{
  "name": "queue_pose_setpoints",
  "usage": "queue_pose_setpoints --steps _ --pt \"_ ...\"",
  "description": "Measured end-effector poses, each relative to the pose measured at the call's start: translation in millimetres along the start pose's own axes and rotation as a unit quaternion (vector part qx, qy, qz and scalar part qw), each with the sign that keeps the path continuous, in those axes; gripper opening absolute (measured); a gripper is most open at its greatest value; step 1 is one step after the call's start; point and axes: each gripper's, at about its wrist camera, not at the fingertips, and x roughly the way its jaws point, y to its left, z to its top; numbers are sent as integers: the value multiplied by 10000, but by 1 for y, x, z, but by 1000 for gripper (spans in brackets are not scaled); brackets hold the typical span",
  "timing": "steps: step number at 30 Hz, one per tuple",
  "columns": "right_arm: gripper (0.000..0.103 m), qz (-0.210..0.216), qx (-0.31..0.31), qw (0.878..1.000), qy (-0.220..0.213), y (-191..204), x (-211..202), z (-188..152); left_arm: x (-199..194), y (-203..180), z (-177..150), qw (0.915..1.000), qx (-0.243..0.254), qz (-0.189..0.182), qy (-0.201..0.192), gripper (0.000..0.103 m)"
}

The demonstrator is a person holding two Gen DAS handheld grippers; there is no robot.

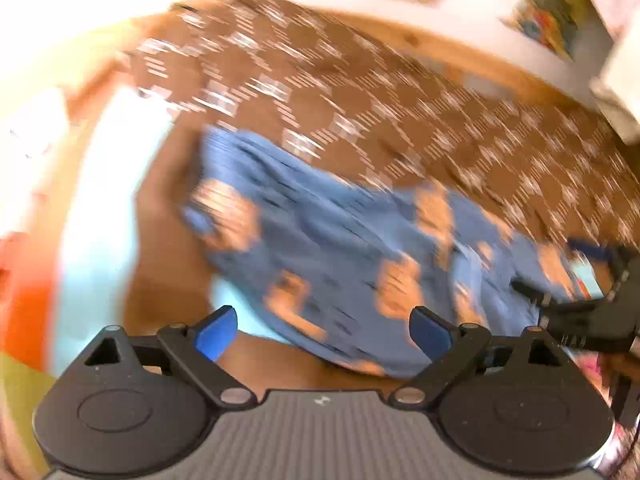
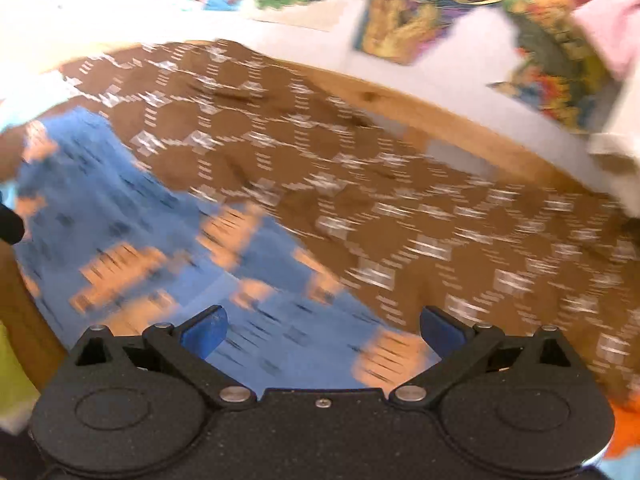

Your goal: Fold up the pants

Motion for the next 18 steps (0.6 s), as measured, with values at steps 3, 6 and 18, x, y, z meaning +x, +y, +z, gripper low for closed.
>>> queue_pose_setpoints --steps 3,6,18 --pt "102 461 -31 9979 452 18 41 8 0 25 13 9989 -421 80 -169 94" --pt "102 552 -93 9961 678 29 65 14 4 35 25 9979 -502 87 -393 93" --pt "102 191 101 9996 166 42 -8 1 24 44 33 9936 -766 15 -835 92"
